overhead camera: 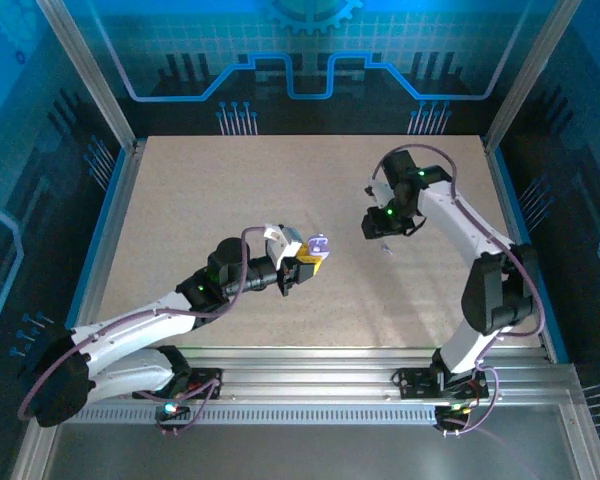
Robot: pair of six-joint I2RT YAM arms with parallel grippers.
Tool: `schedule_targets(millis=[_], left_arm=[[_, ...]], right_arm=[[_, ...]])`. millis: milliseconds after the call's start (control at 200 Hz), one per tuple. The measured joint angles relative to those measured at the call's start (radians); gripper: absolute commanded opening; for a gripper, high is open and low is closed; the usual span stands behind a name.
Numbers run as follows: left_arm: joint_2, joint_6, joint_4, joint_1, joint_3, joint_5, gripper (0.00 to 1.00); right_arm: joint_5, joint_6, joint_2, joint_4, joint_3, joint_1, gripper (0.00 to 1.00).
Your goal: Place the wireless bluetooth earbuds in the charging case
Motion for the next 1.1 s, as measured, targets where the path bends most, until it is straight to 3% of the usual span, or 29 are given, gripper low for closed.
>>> schedule_targets(millis=[475,1101], left_arm=[[0.04,0.0,-0.023,0.0,0.003,0.0,0.2],[0.042,0.001,-0.058,0.0,0.023,-0.003,0.2]], right_arm=[[0.138,-0.341,0.171,0.009,0.004,-0.019,0.38],[0.195,-0.415,0.306,0.027,0.043,-0.02,0.39]])
